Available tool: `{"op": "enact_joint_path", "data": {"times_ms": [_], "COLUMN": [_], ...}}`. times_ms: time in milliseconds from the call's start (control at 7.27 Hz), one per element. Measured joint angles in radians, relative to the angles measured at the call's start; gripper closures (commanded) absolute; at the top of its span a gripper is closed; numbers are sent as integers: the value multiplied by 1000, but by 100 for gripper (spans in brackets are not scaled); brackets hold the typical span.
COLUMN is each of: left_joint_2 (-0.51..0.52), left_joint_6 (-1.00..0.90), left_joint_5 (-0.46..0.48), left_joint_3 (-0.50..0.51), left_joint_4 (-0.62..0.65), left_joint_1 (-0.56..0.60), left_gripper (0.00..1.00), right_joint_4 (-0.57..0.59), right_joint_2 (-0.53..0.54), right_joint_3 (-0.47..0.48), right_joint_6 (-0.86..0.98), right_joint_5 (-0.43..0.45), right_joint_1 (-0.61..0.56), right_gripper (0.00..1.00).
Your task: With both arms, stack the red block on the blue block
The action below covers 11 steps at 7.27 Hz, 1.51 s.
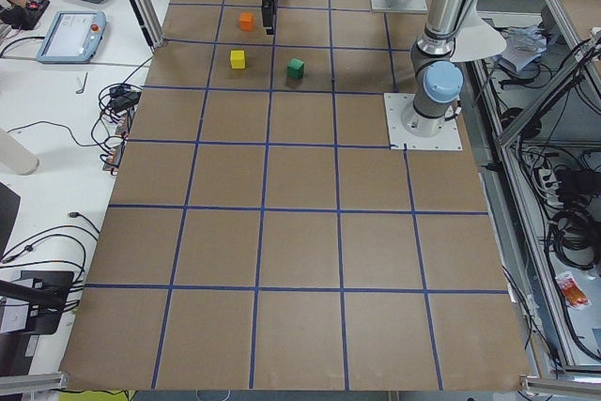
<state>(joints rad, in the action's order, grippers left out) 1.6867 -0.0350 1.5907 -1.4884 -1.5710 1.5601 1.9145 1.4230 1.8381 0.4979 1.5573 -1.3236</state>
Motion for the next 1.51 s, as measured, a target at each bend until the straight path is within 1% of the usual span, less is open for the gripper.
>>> {"op": "enact_joint_path", "data": {"times_ms": [275,413,550,688,1101,1239,1514], "left_joint_2": [-1,-2,-2,-2,-2,-3,-4], "left_joint_6": [0,-4,-9,-10,-12,-12,-13], "left_joint_5": [0,0,0,-1,0,1,2], "left_joint_3": [2,5,10,12,9,8,7], "left_joint_4": [-1,-1,0,-1,1,2,2], "left_joint_1": [0,0,0,-1,-2,-2,-2], "left_gripper": [0,0,0,0,0,0,0], "right_joint_4": [-251,-340,-376,-388,-394,-393,-392], "right_joint_2": [79,115,140,158,194,196,199], "right_joint_3": [-118,-165,-187,-194,-191,-190,-190], "right_joint_6": [-130,-212,-294,-368,-495,-520,-530], "right_joint_5": [0,-1,-1,-2,-6,-7,-12], "right_joint_1": [-3,-13,-39,-83,-217,-246,-260], "right_gripper": [0,0,0,0,0,0,0]}}
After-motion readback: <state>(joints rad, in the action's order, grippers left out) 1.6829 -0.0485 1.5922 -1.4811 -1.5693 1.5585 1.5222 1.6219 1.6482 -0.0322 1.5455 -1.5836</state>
